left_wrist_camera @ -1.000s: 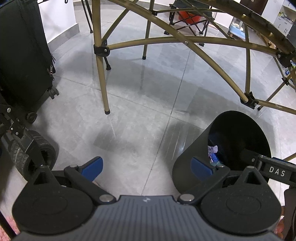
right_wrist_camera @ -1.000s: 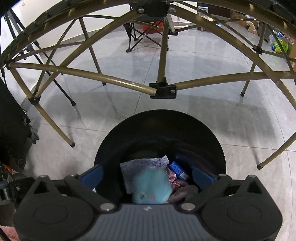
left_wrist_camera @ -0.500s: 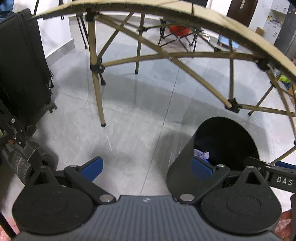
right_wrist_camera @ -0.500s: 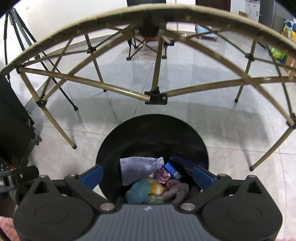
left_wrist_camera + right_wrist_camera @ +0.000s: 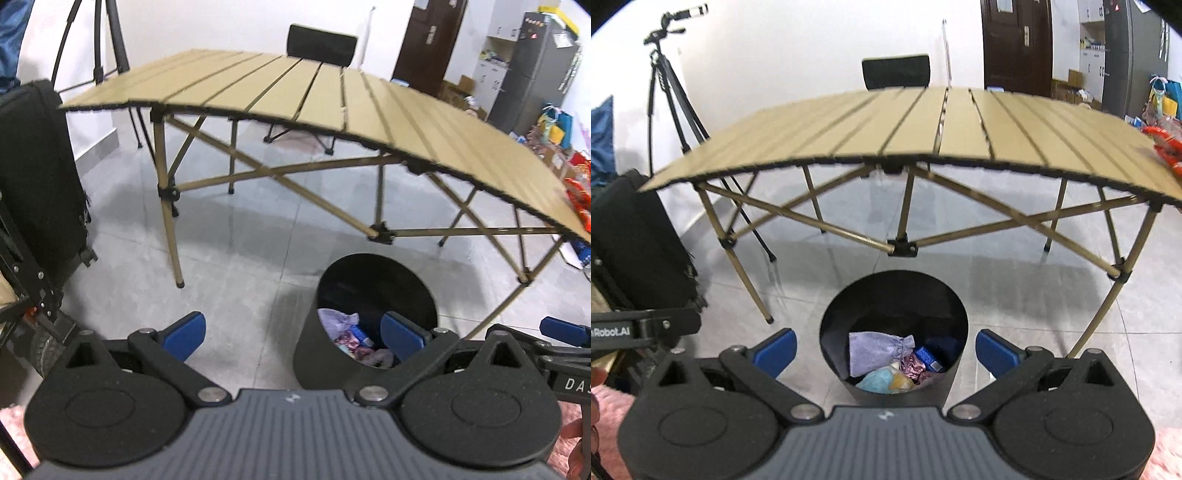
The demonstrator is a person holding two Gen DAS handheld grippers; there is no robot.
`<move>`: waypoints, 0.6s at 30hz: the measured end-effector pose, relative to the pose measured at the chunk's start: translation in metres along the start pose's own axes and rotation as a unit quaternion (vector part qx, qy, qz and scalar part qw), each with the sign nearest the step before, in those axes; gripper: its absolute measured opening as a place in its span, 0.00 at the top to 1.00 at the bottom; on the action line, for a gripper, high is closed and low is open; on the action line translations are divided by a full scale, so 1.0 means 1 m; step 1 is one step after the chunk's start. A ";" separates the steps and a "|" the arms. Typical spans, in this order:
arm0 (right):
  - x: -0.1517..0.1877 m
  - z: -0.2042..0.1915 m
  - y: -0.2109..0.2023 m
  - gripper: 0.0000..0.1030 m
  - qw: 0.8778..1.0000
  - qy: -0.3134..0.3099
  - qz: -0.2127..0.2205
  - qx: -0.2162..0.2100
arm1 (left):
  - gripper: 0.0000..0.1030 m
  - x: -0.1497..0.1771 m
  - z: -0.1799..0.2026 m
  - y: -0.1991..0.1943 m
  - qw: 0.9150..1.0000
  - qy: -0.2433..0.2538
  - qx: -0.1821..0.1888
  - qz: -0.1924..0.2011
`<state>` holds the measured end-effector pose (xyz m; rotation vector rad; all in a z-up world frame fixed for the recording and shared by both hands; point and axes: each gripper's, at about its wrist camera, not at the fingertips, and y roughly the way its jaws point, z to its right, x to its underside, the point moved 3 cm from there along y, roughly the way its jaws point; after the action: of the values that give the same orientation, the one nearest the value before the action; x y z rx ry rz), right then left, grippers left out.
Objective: Collect trash
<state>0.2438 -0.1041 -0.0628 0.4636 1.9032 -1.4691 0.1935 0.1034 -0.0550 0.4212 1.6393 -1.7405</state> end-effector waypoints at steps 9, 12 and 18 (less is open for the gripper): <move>0.009 0.007 -0.066 0.00 0.999 -0.002 0.031 -0.007 | 0.00 0.015 0.021 -0.051 0.999 0.036 0.013 0.030; 0.013 0.008 -0.085 0.00 0.999 -0.001 0.037 -0.008 | 0.00 0.023 0.024 -0.061 0.999 0.042 0.018 0.031; 0.024 0.009 -0.110 0.00 0.999 -0.004 0.042 -0.008 | 0.00 0.038 0.027 -0.075 0.998 0.056 0.029 0.030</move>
<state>0.1587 -0.1486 -0.0035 0.5245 1.8646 -1.3992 0.1222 0.0641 -0.0206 0.5991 1.6393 -1.7494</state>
